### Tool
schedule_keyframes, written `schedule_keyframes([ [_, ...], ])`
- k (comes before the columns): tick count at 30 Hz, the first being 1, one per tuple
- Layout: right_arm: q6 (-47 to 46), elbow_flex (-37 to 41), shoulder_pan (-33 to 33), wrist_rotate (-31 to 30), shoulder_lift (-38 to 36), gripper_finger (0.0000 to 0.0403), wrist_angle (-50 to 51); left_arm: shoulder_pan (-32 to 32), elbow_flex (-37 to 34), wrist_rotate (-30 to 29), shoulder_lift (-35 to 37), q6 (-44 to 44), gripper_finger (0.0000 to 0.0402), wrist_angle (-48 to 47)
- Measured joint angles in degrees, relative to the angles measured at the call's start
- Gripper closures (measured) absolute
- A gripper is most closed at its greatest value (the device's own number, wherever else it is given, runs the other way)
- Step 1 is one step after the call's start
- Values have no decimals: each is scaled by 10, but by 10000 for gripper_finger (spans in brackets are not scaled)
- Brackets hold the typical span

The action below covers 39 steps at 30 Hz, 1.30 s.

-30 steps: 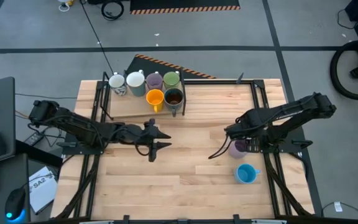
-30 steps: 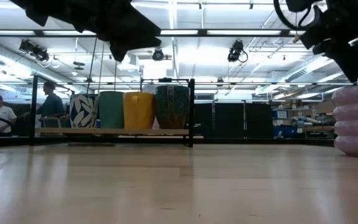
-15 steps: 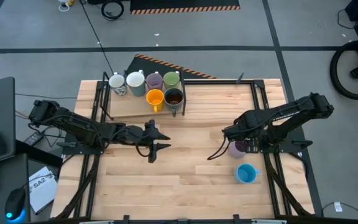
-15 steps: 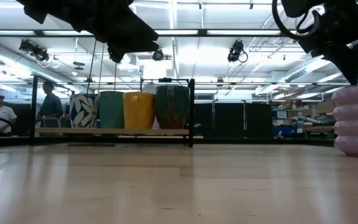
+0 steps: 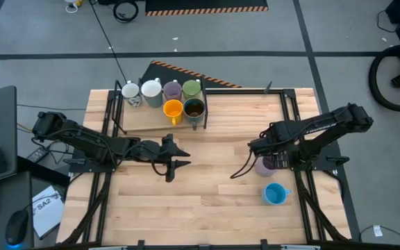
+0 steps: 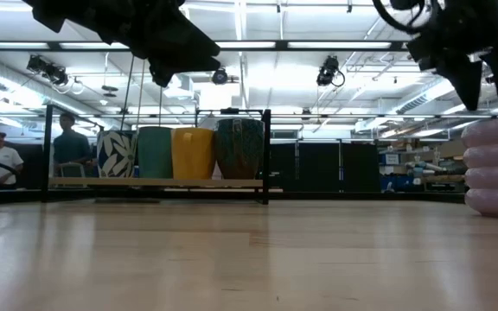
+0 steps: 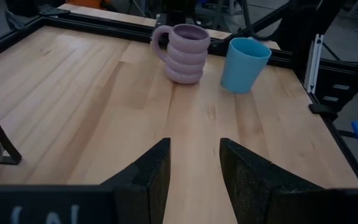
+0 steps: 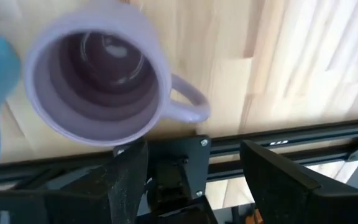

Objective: Place coffee mugs
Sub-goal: Put the purple mug on the shelf

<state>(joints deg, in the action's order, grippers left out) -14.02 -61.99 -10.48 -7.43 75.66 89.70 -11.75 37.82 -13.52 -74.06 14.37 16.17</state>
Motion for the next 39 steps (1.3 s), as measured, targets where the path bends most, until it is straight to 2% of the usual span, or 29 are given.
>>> schedule_keyframes([
  [4, 6, 37, -5, 28, 0, 142, 1, -1, 0, 0, 0, 3, 258, -7],
  [8, -32, 56, -13, 36, -9, 148, 1, -1, 0, 0, 0, 14, 258, -16],
  [17, -63, 115, -16, 82, -24, 151, -72, -1, 0, 0, 0, 20, 258, -17],
  [29, -38, 154, -23, 69, -24, 151, -202, -1, 0, 0, 0, 30, 258, -17],
  [39, -7, 157, -23, 57, -24, 151, -315, -1, 0, 0, 0, 30, 258, -15],
])
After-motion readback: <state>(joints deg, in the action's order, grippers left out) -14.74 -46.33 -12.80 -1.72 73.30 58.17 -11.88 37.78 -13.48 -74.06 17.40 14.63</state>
